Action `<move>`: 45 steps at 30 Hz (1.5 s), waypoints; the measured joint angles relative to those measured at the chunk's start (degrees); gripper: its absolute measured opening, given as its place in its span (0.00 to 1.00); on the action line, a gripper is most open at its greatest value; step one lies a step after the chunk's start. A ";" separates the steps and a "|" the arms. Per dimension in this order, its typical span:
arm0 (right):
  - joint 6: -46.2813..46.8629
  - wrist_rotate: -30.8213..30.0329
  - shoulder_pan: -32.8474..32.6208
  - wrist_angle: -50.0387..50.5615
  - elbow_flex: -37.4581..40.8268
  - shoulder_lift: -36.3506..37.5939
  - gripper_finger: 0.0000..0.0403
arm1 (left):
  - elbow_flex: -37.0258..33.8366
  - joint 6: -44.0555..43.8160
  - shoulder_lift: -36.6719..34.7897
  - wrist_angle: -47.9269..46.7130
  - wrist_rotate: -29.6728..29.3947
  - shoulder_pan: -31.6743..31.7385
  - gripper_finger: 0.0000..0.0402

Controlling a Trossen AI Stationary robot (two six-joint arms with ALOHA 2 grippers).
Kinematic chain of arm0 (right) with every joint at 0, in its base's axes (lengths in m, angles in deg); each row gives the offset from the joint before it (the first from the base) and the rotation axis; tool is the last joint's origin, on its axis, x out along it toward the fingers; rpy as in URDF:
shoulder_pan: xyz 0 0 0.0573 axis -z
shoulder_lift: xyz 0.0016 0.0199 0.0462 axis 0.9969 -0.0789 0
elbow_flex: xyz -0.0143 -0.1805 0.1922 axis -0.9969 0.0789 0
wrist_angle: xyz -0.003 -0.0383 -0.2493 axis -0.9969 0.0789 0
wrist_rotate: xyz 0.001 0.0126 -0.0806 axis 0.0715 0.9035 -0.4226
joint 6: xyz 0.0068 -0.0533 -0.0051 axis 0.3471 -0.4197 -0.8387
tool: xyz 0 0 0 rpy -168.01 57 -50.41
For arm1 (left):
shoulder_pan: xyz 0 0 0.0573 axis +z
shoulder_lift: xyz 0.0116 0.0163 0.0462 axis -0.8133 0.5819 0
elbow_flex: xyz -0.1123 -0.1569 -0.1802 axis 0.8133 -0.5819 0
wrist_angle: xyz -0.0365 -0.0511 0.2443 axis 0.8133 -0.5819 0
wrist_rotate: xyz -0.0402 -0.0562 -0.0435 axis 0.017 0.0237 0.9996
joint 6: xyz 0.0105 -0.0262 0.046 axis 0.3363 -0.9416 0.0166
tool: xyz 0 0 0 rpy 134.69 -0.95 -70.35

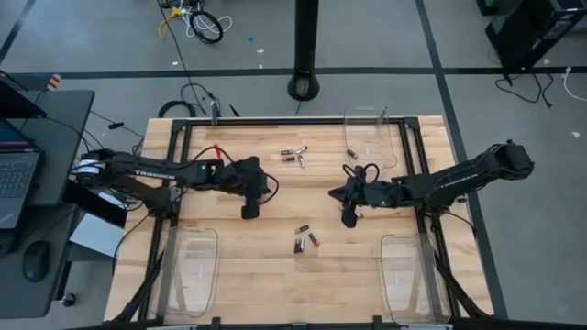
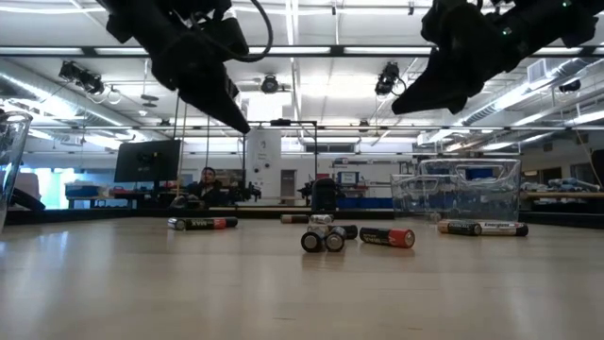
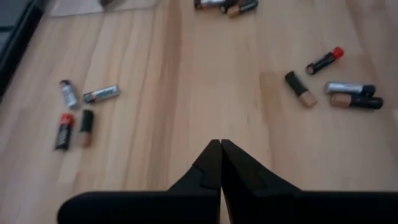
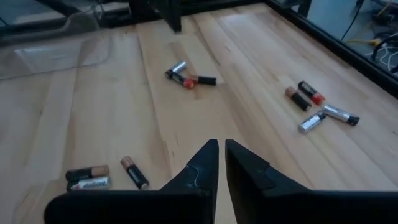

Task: Sort batteries
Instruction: Put the white battery into the bottom right transparent bin

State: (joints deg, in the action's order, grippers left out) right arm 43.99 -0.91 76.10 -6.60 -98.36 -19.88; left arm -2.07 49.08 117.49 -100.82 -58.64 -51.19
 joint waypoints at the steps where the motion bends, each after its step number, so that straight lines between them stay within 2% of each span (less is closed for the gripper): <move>1: -0.16 -0.05 0.22 -0.66 -0.02 -0.22 0.10 | -1.25 -0.03 0.01 2.37 1.02 0.05 0.02; 6: -2.53 1.96 2.66 -2.70 -0.02 -1.47 0.10 | -5.97 -0.18 0.01 12.34 3.69 0.52 0.02; 13: -4.88 7.02 8.79 -4.26 -3.00 -4.60 0.10 | -6.54 2.41 -0.35 14.20 3.94 1.70 0.02; 19: -8.44 7.23 13.17 -3.44 -9.32 -9.89 0.10 | -6.84 3.81 -0.90 15.96 9.47 4.82 0.02; 27: -8.33 8.32 18.30 8.35 -21.26 -18.94 0.10 | -15.87 3.67 -6.55 29.15 11.69 8.57 0.02; 32: -9.24 8.49 20.96 14.44 -25.85 -23.23 0.10 | -20.94 3.31 -11.79 33.10 12.67 10.59 0.02; 38: -7.26 12.21 23.86 15.29 -26.86 -26.38 0.10 | -25.04 2.58 -16.31 34.24 14.47 13.42 0.02; 45: -4.90 14.06 26.70 15.51 -26.88 -30.09 0.10 | -30.27 0.69 -16.84 43.34 17.67 16.84 0.02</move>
State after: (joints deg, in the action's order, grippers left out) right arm 39.09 13.14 102.80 8.91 -125.24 -49.97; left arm -32.34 49.77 100.65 -57.48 -40.96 -34.35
